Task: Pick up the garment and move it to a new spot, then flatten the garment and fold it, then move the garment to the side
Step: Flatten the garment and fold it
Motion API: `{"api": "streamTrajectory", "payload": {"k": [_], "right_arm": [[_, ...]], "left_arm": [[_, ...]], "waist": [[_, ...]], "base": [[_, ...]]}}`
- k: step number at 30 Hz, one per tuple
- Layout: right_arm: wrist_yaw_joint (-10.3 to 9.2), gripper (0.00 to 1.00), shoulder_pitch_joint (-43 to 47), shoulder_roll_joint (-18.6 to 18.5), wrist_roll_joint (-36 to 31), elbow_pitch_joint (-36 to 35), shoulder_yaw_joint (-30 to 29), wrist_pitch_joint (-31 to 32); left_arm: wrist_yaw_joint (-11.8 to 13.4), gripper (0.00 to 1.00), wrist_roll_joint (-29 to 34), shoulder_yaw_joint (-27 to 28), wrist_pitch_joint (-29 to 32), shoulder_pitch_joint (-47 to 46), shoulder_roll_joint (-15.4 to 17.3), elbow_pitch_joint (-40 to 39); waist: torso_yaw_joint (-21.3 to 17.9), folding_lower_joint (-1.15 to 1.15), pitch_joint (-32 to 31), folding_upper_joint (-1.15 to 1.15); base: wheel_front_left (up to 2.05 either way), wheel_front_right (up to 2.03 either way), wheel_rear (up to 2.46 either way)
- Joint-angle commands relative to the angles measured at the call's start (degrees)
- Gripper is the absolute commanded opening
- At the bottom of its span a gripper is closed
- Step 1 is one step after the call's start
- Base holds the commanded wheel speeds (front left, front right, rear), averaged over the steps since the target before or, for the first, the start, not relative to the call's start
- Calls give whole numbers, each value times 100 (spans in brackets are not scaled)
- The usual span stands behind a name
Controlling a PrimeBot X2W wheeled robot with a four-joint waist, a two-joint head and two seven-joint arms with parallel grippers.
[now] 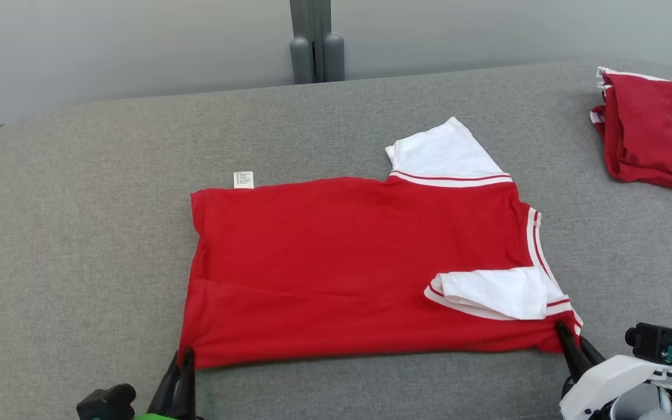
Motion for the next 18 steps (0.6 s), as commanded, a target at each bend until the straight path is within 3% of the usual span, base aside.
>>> {"api": "streamTrajectory", "payload": {"k": [1,8,18], "right_arm": [[-1,100,45,8,-157,-82,-111,1],[0,100,-91,314,-871,-664,-617,-166],[0,100,-191,653,-1967,-1578,-830,-603]], "left_arm": [[17,100,81,98,-28,17,-9,-51],[50,100,699,422,-22,-195,-37,-481],[112,100,1481,854,-22,-428,18,-1019]], "waist": [[-13,0,-21,0],[-60,0,-145,0],[-65,0,-323,0]], "base": [[0,0,0],[0,0,0],[0,0,0]]}}
